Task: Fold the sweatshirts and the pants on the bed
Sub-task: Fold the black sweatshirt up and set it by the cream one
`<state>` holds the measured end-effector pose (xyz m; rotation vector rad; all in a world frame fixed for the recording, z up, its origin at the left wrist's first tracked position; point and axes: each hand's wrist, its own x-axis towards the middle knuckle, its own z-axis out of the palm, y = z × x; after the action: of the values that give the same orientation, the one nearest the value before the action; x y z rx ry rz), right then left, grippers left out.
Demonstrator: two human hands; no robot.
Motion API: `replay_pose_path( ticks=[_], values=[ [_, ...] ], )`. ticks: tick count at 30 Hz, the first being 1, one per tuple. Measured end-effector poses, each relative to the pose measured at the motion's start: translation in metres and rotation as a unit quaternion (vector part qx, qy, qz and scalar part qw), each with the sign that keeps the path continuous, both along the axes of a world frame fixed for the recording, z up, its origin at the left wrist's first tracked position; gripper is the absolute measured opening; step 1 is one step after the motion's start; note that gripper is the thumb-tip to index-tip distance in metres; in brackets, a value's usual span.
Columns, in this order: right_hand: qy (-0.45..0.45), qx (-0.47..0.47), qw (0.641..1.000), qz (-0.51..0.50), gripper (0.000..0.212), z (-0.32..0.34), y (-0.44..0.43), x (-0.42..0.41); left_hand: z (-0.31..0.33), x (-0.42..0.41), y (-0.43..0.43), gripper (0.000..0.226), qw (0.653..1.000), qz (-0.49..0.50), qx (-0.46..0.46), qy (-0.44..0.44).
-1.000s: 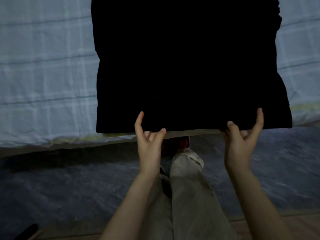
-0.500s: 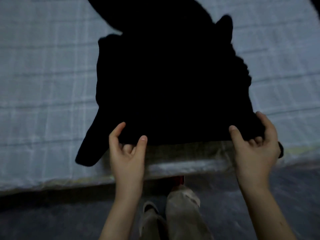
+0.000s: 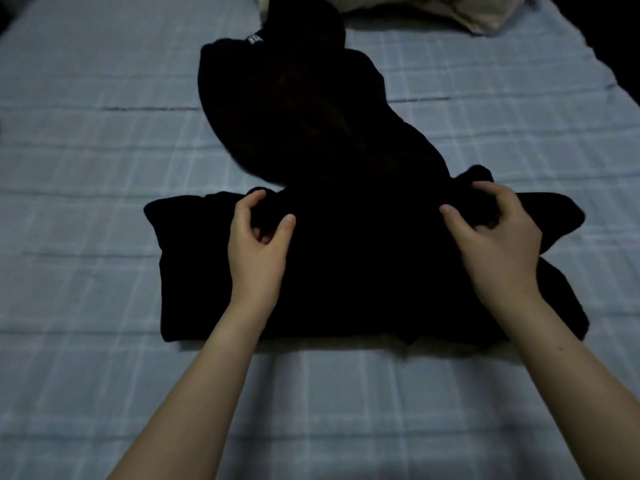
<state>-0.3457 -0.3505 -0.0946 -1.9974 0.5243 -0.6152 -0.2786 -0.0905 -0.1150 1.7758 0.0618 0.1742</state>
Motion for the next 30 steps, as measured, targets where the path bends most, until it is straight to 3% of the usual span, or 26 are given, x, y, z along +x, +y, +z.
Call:
replay_pose_path(
  ticks=[5, 7, 9, 11, 22, 30],
  values=[
    [0.058, 0.015, 0.996, 0.061, 0.051, -0.038, -0.016, 0.047, -0.036, 0.048, -0.022, 0.047, 0.999, -0.028, 0.029, 0.011],
    [0.082, -0.098, 0.976, 0.174, 0.06, -0.051, -0.015, 0.054, -0.054, 0.054, -0.031, 0.053, 0.98, -0.093, 0.172, -0.028],
    [0.146, -0.24, 0.931, 0.234, 0.058, -0.065, -0.012, 0.058, -0.073, 0.05, -0.037, 0.052, 0.907, -0.134, 0.39, -0.086],
    [0.193, -0.279, 0.911, 0.235, 0.054, -0.08, -0.013, 0.065, -0.085, 0.05, -0.04, 0.052, 0.874, -0.125, 0.464, -0.076],
    [0.231, -0.275, 0.907, 0.22, 0.054, -0.093, -0.017, 0.081, -0.091, 0.067, -0.045, 0.052, 0.844, -0.15, 0.514, 0.005],
    [0.23, -0.266, 0.911, 0.215, 0.054, -0.099, -0.02, 0.085, -0.083, 0.063, -0.049, 0.053, 0.814, -0.159, 0.558, 0.001]
  ],
)
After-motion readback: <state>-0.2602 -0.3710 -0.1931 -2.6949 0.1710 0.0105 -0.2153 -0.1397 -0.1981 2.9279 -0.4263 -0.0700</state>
